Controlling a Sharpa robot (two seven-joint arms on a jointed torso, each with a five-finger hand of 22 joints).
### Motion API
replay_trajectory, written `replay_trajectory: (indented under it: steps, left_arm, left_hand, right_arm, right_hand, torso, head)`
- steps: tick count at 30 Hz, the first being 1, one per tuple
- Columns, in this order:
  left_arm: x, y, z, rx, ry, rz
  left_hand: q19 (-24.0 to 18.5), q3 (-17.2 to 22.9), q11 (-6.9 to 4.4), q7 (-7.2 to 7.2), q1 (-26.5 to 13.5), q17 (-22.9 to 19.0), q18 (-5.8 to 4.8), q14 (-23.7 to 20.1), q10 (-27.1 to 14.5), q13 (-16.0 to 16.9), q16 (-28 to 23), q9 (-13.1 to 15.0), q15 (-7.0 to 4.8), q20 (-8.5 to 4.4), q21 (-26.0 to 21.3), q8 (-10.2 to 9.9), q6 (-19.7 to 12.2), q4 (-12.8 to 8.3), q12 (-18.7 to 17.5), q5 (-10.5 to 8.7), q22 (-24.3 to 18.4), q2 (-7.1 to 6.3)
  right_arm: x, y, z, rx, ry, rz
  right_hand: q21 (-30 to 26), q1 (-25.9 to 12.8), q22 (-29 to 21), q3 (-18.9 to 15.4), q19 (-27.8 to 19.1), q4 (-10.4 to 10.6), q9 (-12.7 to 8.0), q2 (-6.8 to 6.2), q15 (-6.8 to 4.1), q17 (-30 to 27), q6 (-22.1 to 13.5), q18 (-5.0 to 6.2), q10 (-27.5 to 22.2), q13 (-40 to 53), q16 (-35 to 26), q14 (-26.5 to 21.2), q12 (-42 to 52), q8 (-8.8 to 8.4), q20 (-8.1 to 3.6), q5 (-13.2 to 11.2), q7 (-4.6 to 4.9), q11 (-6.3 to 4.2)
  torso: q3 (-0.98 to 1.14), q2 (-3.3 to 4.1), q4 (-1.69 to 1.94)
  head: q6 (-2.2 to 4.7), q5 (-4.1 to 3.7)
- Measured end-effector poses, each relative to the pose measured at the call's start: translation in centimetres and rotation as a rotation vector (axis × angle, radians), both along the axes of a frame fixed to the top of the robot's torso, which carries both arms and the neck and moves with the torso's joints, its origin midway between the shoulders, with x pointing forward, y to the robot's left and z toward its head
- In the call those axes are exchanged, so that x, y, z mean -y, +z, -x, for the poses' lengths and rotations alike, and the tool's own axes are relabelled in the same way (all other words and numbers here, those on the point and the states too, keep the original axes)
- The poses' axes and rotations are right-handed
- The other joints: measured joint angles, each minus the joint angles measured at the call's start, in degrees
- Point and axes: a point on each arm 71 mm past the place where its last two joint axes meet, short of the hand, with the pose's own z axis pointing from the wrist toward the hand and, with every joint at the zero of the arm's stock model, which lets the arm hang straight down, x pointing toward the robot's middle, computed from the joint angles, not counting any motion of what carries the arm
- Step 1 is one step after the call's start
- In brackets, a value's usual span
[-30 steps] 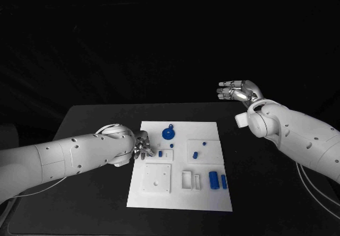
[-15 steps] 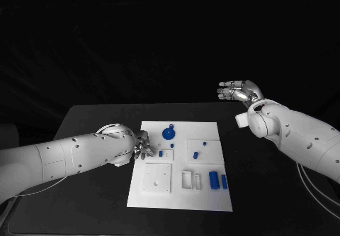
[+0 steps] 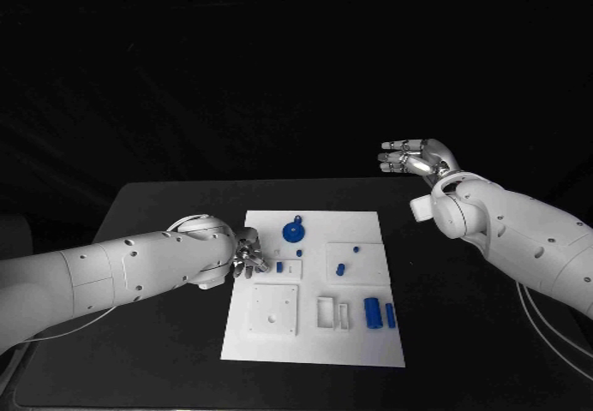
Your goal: Assemble the parts on the task board
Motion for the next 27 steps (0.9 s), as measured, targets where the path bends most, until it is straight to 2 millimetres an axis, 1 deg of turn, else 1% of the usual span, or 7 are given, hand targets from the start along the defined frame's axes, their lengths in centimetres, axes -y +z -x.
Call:
replay_trajectory:
  steps: [22, 27]
  left_arm:
    - [0.15, -0.12, -0.31, -0.018, 0.010, 0.003]
    - [0.20, -0.16, -0.47, -0.024, 0.015, 0.004]
  left_hand:
    - [0.0, 0.0, 0.01, -0.01, 0.0, 0.0, 0.00, 0.0, 0.0, 0.0, -0.2, 0.5, 0.00, 0.00, 0.0, 0.1, 0.0, 0.0, 0.0, 0.22, 0.0, 0.00]
    - [0.0, 0.4, 0.01, -0.02, 0.0, 0.0, 0.00, 0.0, 0.0, 0.0, -0.2, 0.1, 0.01, 0.00, 0.0, 0.2, 0.0, 0.4, 0.0, 0.22, 0.0, 0.00]
  right_arm:
    - [0.00, -0.03, -0.01, -0.001, 0.000, 0.000]
    - [-0.02, -0.04, -0.02, -0.001, 0.000, 0.000]
  right_hand:
    - [0.0, 0.0, 0.0, 0.0, 0.0, 0.0, 0.0, 0.00, 0.00, 0.0, 0.0, 0.00, 0.0, 0.0, 0.0, 0.0, 0.0, 0.00, 0.00, 0.2, 0.00, 0.00]
    - [0.0, 0.0, 0.0, 0.0, 0.0, 0.0, 0.0, 0.00, 0.00, 0.0, 0.0, 0.00, 0.0, 0.0, 0.0, 0.0, 0.0, 0.00, 0.00, 0.2, 0.00, 0.00]
  torso:
    - [0.03, -0.01, 0.01]
    - [0.04, -0.01, 0.02]
  head:
    - [-0.04, -0.14]
    - [-0.09, -0.16]
